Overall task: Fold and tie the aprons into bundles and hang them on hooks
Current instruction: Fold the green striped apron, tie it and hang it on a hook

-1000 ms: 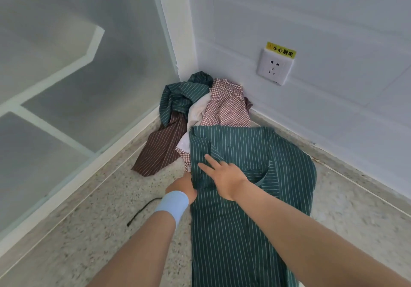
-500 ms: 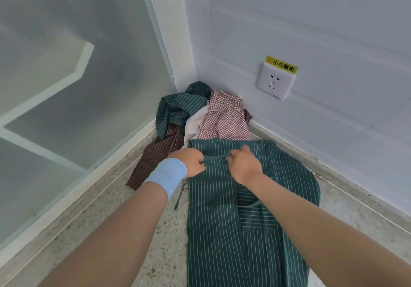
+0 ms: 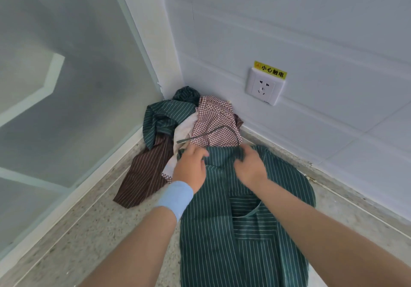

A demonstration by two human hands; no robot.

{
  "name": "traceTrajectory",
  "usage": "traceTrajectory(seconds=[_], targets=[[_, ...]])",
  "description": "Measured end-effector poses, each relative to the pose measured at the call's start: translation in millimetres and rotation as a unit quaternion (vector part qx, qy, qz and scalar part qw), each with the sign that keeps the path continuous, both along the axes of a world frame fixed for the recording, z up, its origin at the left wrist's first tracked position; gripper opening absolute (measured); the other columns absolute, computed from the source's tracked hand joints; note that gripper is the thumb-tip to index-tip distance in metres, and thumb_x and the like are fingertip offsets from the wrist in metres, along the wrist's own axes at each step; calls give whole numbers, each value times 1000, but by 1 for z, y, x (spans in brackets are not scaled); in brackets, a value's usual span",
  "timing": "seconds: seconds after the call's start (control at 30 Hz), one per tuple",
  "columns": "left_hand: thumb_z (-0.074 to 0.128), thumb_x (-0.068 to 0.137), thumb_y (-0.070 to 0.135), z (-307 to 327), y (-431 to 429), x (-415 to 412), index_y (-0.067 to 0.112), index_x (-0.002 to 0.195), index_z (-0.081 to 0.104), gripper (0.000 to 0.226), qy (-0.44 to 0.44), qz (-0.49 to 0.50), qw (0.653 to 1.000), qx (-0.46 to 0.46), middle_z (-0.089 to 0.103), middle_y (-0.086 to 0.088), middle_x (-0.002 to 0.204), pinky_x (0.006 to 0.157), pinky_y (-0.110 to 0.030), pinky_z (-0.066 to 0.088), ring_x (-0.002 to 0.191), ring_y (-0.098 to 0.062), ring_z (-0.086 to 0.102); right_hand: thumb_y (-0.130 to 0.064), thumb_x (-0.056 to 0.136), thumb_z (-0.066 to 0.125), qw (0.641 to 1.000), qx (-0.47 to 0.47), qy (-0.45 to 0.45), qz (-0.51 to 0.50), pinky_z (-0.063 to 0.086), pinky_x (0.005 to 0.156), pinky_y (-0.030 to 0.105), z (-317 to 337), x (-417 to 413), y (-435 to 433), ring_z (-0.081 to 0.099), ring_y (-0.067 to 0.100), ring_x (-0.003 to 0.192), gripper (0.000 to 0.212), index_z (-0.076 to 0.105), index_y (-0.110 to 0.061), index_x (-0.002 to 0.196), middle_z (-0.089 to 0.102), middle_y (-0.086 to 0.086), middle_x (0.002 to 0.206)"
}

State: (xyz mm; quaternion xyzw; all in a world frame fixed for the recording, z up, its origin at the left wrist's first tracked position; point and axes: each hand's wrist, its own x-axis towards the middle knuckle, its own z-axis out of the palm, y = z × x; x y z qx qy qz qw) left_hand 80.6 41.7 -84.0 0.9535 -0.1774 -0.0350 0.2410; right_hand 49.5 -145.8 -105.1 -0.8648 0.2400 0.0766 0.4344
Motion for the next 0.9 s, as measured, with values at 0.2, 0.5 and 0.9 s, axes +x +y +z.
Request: traceTrajectory(seconds=[0.2, 0.5, 0.9], targets=[[43, 99, 39, -62, 24, -85, 24, 143, 39, 46, 78, -41, 982, 164, 32, 1, 149, 116, -38, 29, 140, -24, 30, -32, 100, 41, 905, -276, -57, 318, 30, 117, 45, -33, -75, 26, 32, 25, 143, 50, 38, -23, 149, 33, 5, 156], [53, 96, 40, -60, 34, -148, 23, 146, 40, 55, 50, -58, 982, 170, 31, -1, 156, 115, -41, 30, 143, -25, 32, -37, 102, 42, 871, -345, 14, 348, 20, 121, 51, -31, -149, 38, 15, 33, 152, 60, 25, -17, 156, 13, 14, 165], [56, 71, 81, -75, 70, -214, 36, 147, -30, 124, 203, -221, 903, 307, -45, 1, 150, 119, -51, -13, 141, -28, -37, -44, 100, 41, 877, -281, 178, 346, 9, 123, 50, -33, -267, 30, -8, 28, 153, 77, -6, -26, 159, -19, 4, 165]])
